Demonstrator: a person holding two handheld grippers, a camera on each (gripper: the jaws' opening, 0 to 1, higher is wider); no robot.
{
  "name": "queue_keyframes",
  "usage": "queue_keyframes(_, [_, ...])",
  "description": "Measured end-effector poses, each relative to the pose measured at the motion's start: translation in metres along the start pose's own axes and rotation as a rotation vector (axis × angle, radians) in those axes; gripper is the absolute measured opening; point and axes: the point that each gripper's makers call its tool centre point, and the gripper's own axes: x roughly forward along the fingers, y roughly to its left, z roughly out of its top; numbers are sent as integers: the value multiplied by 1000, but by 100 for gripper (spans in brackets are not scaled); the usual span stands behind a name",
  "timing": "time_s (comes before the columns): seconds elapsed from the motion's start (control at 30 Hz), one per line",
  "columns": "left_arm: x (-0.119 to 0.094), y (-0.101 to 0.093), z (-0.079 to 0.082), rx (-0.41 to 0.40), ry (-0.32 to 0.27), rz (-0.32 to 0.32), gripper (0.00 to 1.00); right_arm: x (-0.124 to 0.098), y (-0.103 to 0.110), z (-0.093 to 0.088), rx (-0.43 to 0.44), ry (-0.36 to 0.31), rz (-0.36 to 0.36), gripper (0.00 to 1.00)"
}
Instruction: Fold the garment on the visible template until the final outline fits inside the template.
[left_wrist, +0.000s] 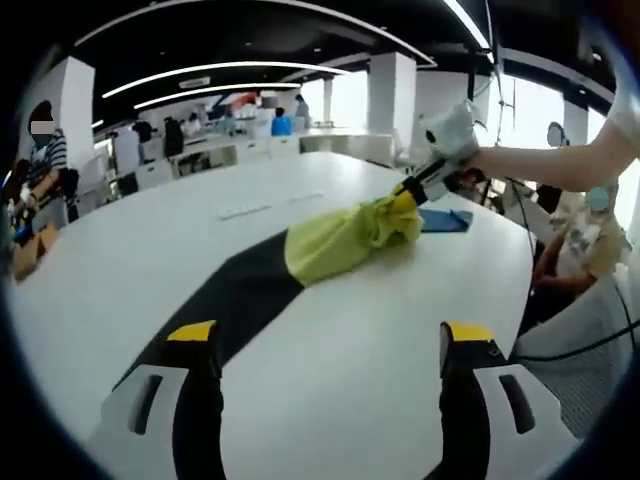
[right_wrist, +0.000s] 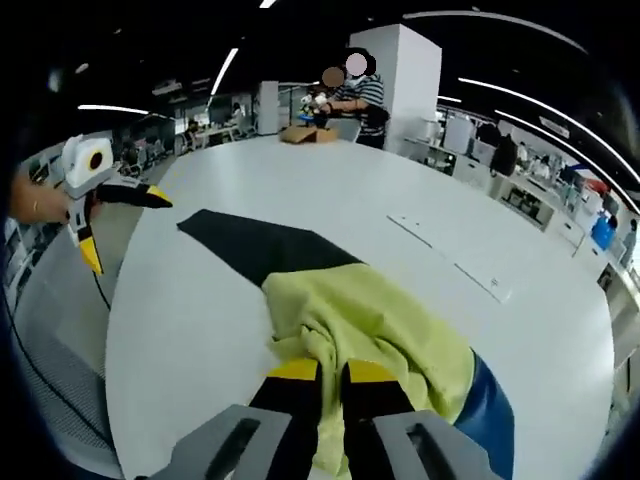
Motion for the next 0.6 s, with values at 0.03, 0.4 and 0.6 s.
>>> queue_keyframes(0.03, [0, 0, 0, -4, 0, 0, 86, 2, -3, 0, 9, 1, -2, 2])
queue_keyframes(0.4, [3, 4, -6, -38, 8, 0, 81, 24, -24, -13, 79, 39, 3, 2])
queue_keyframes(0.6, [8, 4, -8, -42, 19, 0, 80, 34, -27, -26, 73, 82, 0, 2])
